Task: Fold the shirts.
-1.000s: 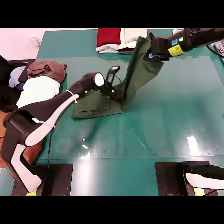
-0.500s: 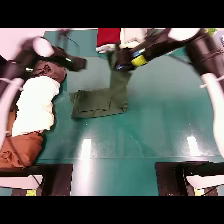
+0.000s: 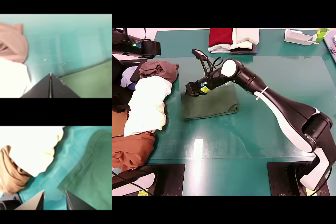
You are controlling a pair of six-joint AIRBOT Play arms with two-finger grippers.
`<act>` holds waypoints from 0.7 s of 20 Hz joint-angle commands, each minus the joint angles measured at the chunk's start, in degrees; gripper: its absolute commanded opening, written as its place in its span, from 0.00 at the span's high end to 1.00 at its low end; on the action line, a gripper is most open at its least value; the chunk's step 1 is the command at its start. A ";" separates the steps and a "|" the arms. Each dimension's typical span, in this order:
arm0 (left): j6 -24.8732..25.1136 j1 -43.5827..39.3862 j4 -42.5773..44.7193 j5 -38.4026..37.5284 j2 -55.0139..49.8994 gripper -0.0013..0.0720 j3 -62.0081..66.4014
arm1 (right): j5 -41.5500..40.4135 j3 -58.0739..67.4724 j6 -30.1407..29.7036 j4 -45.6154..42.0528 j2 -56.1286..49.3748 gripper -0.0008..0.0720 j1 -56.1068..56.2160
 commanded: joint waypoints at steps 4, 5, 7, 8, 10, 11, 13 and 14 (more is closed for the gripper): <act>0.02 -1.27 0.63 -3.80 0.87 0.95 -0.07 | 16.76 0.59 7.10 -26.53 5.57 0.55 -10.86; 0.31 -2.29 0.63 -3.67 0.79 0.95 -0.04 | 20.44 0.59 8.28 -30.36 6.32 0.51 -12.96; 0.76 -4.52 0.63 -3.17 0.28 0.95 -0.11 | 26.56 0.57 9.44 -31.87 6.49 0.15 -17.14; 1.33 -5.70 0.61 -2.93 -0.13 0.95 -0.17 | 28.94 0.55 9.86 -31.76 5.90 0.08 -18.84; 1.49 -7.54 0.61 -2.25 -0.72 0.95 -0.87 | 30.97 0.52 11.61 -31.15 3.85 0.09 -20.48; 1.51 -8.35 0.63 -2.01 -0.92 0.95 -1.42 | 30.93 0.52 12.44 -30.14 2.49 0.08 -20.57; 1.53 -9.35 0.66 -1.46 -0.94 0.95 -2.84 | 29.31 0.44 13.60 -28.20 -0.44 0.08 -19.69; 1.51 -9.35 0.48 -1.53 -0.96 0.95 -3.41 | 27.87 0.44 14.69 -27.82 -1.79 0.09 -18.75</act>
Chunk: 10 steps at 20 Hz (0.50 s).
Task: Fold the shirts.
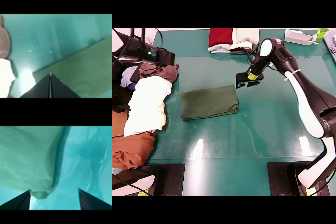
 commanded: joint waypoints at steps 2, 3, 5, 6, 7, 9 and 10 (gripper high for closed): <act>0.24 -1.29 -0.02 0.04 -0.33 0.95 -2.01 | -1.75 -0.04 5.11 0.76 -5.46 0.08 1.97; 0.26 -1.29 0.00 -0.02 -0.33 0.95 -2.19 | -2.29 -0.04 5.84 0.70 -6.38 0.08 2.78; 0.42 -1.29 0.00 0.13 -0.33 0.95 -2.32 | -3.28 -0.07 7.37 0.72 -7.93 0.09 4.04; 0.42 -1.29 0.00 0.13 -0.33 0.95 -2.32 | -3.80 -0.07 8.20 0.72 -8.57 0.09 4.63; 0.48 -1.29 0.00 0.11 -0.33 0.95 -2.32 | -4.31 -0.07 8.90 0.70 -9.11 0.09 5.22; 1.29 -1.29 -0.02 0.04 -0.33 0.95 -2.32 | -5.14 -0.07 10.75 0.33 -10.27 0.09 6.10; 1.29 -1.29 -0.02 -0.02 -0.31 0.95 -2.32 | -5.68 -0.07 11.28 0.52 -10.73 0.10 6.49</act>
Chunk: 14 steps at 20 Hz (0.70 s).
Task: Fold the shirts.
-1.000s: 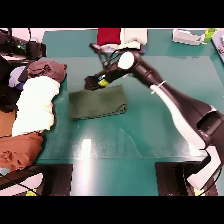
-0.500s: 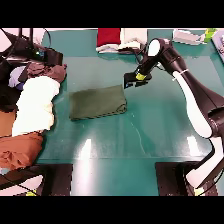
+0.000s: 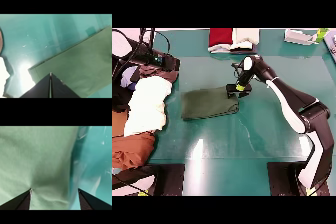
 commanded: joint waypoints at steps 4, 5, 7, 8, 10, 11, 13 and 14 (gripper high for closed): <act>0.59 -0.09 -0.02 -0.20 -0.02 0.95 -0.09 | -4.31 -0.02 2.14 -0.33 -1.81 0.79 2.97; 0.59 -0.09 -0.02 -0.17 -0.02 0.95 -0.09 | -4.09 0.00 1.88 -0.42 -1.79 0.96 2.97; 0.59 -0.09 -0.07 -0.17 -0.02 0.95 -0.09 | -2.99 -0.02 1.90 -2.08 -1.07 0.96 2.25; 0.59 -0.09 -0.09 -0.20 -0.02 0.95 -0.04 | -2.05 -0.02 1.88 -4.83 0.07 0.96 1.38; 1.01 -0.09 -0.09 -0.17 0.11 0.95 -0.04 | -0.11 -0.02 1.40 -10.12 3.58 0.96 -1.29; 1.01 -0.09 -0.09 -0.20 0.13 0.95 -0.04 | 0.76 -0.02 0.79 -12.17 5.81 0.96 -3.19; 1.01 -0.09 -0.09 -0.24 0.13 0.95 -0.04 | 1.05 -0.94 -0.44 -14.40 10.67 0.97 -7.80; 1.03 -0.09 -0.09 -0.33 0.15 0.95 -0.04 | 0.68 -2.89 -0.59 -15.50 13.49 0.97 -10.49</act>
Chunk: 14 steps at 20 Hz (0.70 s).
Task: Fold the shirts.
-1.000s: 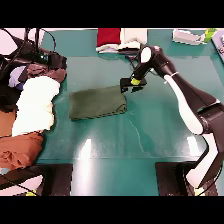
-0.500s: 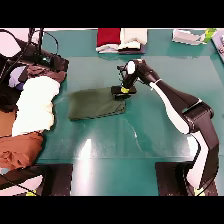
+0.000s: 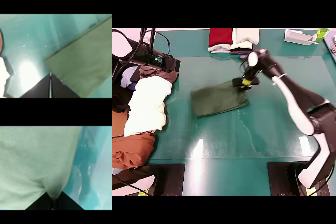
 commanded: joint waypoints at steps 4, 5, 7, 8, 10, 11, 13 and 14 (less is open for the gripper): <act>0.13 0.02 0.02 -0.20 0.04 0.95 0.02 | -1.92 -15.91 -1.25 -9.51 18.91 0.97 -19.63; 0.13 0.02 0.04 -0.20 0.07 0.95 0.02 | -3.13 -19.41 -1.27 -9.84 22.47 0.97 -24.30; 0.09 0.02 -0.02 -0.15 0.04 0.95 0.02 | -5.16 -24.90 -1.27 -9.73 28.50 0.97 -34.38; 0.07 0.02 -0.31 -0.13 0.04 0.95 0.02 | -5.68 -27.06 -1.27 -9.66 30.88 0.97 -39.41; 0.04 0.02 -1.66 0.02 0.04 0.95 0.02 | -7.21 -31.52 -1.27 -9.57 35.17 0.97 -49.62; 0.07 0.02 -2.60 0.17 0.04 0.95 0.02 | -7.93 -33.88 -1.27 -9.55 37.03 0.97 -54.49; 0.07 0.02 -4.39 0.83 0.04 0.95 0.02 | -9.46 -38.62 -1.27 -9.53 40.06 0.97 -62.60; 0.04 0.02 -4.81 1.16 0.04 0.95 0.02 | -10.01 -40.87 -1.38 -9.27 41.16 0.97 -65.64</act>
